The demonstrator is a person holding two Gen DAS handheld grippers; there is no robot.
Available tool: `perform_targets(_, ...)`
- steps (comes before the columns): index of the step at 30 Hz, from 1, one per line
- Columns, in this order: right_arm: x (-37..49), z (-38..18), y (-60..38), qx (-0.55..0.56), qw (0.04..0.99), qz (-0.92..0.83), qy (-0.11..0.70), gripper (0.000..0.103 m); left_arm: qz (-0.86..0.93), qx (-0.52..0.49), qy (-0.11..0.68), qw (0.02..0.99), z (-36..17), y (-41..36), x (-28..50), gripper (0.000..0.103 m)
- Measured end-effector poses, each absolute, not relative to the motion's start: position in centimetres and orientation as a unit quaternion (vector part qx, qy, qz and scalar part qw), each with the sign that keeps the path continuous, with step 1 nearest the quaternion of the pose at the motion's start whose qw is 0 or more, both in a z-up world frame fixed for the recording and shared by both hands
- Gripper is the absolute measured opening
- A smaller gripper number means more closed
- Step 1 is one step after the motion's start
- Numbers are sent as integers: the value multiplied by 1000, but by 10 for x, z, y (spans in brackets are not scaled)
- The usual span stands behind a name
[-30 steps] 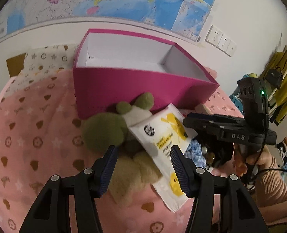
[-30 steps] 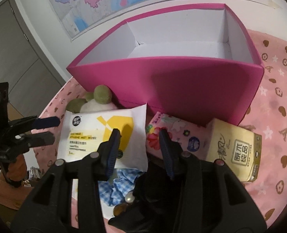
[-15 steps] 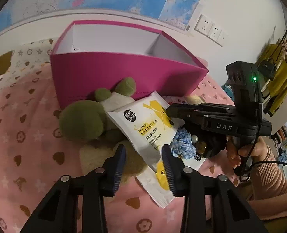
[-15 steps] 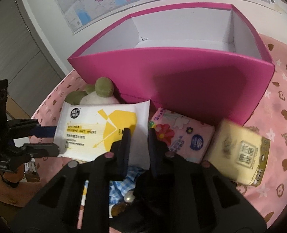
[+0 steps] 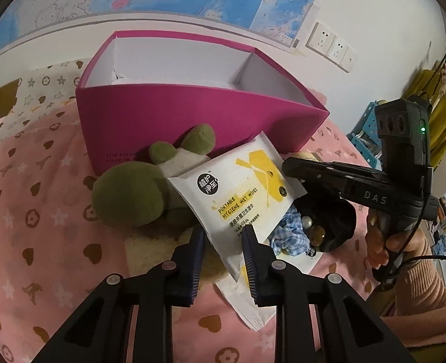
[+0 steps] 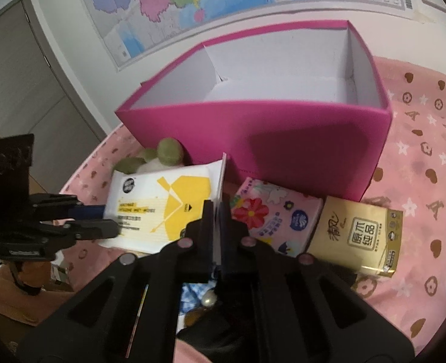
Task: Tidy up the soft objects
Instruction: 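Lift the wet wipes packet into the magenta box and open the right tool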
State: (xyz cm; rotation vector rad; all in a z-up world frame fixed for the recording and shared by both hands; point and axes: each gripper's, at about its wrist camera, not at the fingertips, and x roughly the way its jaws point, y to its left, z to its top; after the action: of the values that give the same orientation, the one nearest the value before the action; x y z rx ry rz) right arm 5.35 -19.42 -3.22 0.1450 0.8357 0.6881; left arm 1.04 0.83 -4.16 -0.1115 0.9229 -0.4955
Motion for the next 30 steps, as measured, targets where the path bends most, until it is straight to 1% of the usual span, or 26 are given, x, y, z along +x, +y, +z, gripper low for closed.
perform_targets(11,39,1,-208,99,866,332,360,5,-255,-53,423,868,-23,9,10,25)
perform_targets(19,36,39,-214,97,882,330,323,5,-260,-49,394,880,11,7,22,25)
perform_targets(27,66,68,-220,103,891,328,297,5,-247,-27,371,895,45,0,60,25)
perform_targets(30,85,73,-218,105,893,324,296,5,-238,-25,372,897,50,0,83,25)
